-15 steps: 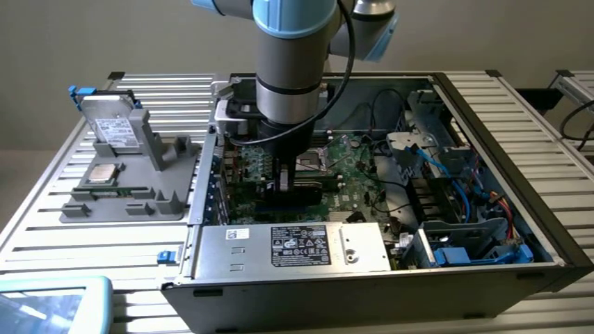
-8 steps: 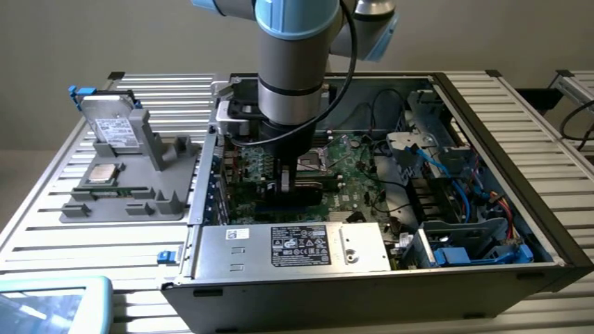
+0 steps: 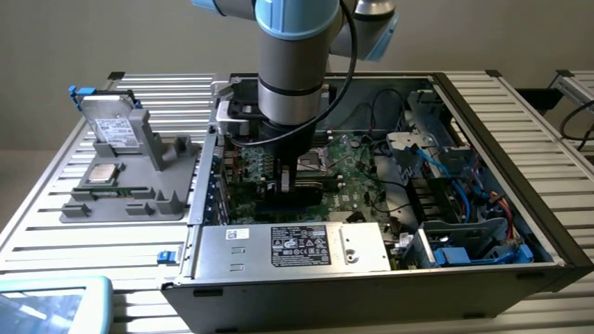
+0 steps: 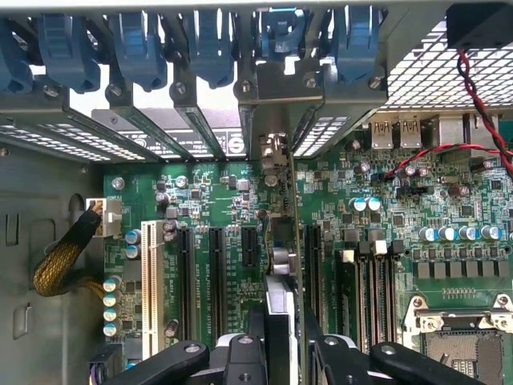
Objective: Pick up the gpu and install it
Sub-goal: 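Insert the gpu into the slot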
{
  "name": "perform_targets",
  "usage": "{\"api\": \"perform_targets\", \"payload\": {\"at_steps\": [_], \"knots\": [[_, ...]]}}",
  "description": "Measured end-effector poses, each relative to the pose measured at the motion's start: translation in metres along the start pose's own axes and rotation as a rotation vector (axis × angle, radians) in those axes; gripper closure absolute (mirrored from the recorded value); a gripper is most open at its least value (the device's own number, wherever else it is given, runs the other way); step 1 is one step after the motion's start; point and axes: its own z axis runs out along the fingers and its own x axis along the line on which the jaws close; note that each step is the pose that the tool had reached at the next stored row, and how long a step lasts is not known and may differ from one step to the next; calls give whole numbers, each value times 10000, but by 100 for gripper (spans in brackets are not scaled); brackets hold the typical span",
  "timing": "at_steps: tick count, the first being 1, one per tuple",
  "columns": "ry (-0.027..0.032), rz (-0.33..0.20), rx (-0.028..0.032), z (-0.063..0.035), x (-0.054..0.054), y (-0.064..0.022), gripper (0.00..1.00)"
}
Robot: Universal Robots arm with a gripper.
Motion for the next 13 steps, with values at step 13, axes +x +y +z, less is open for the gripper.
{"api": "perform_targets", "payload": {"at_steps": [13], "knots": [[-43, -33, -2, -1, 8, -2, 72]]}}
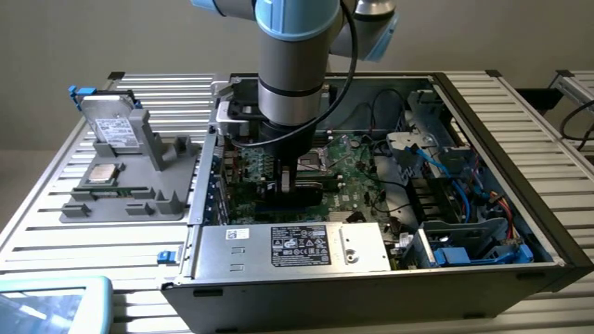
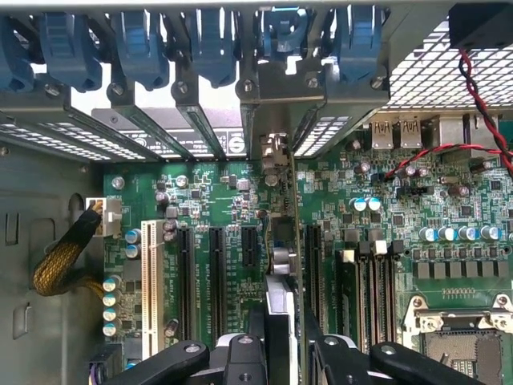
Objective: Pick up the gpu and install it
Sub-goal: 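Insert the gpu into the slot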
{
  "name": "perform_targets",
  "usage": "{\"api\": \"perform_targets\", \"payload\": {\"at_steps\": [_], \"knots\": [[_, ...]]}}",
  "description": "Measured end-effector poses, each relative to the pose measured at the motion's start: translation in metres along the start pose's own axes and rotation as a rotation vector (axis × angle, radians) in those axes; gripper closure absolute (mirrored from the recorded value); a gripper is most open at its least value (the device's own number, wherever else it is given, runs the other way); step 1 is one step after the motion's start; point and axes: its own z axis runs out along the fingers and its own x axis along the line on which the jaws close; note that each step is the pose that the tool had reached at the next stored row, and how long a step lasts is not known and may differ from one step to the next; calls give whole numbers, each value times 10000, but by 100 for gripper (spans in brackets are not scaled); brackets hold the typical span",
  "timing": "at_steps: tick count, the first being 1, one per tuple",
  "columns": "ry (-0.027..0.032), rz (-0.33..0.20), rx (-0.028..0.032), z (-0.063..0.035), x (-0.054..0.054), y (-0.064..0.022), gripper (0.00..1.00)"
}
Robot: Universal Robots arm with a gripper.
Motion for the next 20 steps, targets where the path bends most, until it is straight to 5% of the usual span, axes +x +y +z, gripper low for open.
{"api": "perform_targets", "payload": {"at_steps": [20], "knots": [[-13, -39, -2, 1, 5, 9, 72]]}}
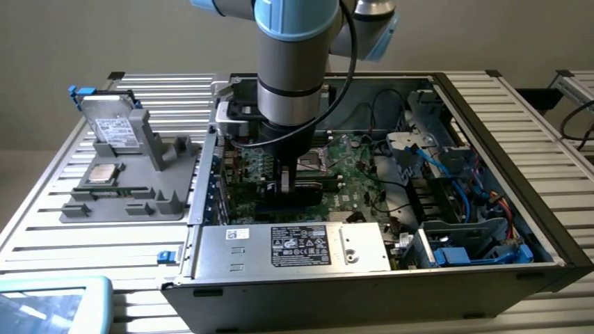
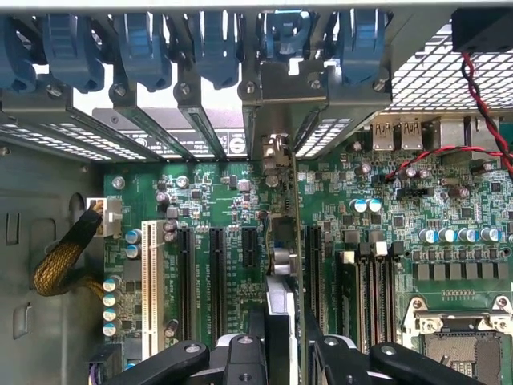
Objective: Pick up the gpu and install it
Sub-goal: 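Insert the gpu into the slot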
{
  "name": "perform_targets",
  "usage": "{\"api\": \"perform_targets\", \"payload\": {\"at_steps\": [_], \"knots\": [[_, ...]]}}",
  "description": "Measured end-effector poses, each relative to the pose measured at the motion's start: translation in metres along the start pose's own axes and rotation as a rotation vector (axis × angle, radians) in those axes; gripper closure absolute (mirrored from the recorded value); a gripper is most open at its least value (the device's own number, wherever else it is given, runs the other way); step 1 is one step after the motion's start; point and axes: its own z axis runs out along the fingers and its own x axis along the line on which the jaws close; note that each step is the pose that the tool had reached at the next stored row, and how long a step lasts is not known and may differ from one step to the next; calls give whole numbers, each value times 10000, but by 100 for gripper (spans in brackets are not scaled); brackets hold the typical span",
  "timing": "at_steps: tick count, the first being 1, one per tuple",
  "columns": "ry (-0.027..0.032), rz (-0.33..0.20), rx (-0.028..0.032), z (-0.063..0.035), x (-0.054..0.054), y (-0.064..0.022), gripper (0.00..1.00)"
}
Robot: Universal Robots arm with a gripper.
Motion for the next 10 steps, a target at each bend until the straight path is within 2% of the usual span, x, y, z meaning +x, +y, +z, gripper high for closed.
{"api": "perform_targets", "payload": {"at_steps": [10], "knots": [[0, -3, -1, 1, 1, -7, 72]]}}
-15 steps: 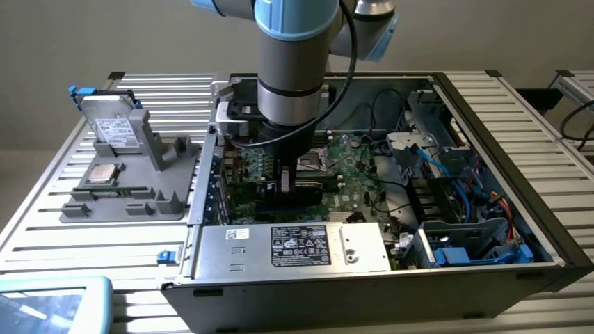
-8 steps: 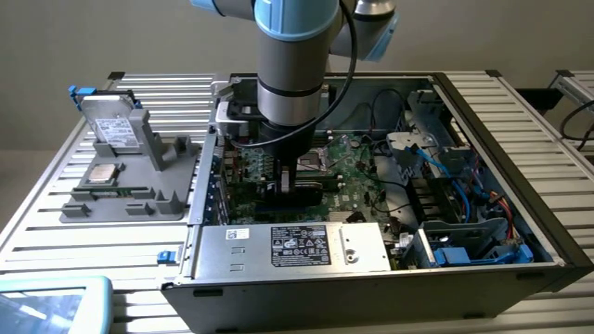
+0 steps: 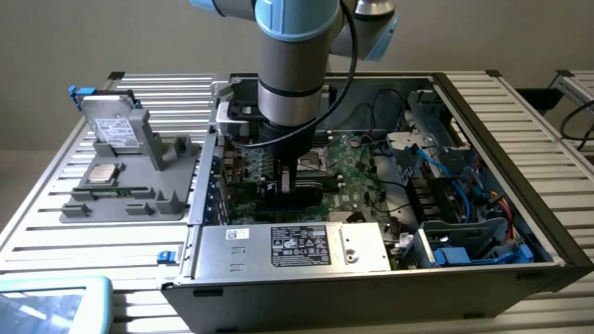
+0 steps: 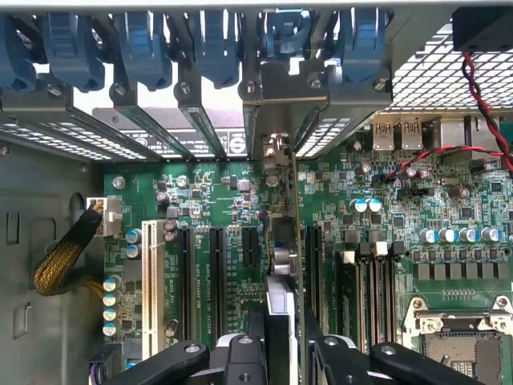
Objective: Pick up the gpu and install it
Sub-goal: 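Insert the gpu into the slot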
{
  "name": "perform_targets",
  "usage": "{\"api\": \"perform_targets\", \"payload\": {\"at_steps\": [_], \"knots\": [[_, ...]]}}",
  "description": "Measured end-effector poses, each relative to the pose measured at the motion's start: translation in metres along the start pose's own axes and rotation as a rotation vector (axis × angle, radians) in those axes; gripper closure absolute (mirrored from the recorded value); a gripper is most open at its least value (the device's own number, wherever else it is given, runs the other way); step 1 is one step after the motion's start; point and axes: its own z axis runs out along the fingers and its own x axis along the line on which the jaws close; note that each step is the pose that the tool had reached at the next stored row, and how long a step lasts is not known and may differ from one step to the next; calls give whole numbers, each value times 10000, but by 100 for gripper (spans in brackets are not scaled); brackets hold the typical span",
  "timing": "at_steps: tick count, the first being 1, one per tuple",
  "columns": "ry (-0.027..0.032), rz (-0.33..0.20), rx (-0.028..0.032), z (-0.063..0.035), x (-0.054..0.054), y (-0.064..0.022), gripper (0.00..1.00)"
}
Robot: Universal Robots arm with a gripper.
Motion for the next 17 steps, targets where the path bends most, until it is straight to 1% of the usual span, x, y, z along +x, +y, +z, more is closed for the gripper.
{"api": "perform_targets", "payload": {"at_steps": [17], "knots": [[1, 0, 2, 1, 0, -1, 72]]}}
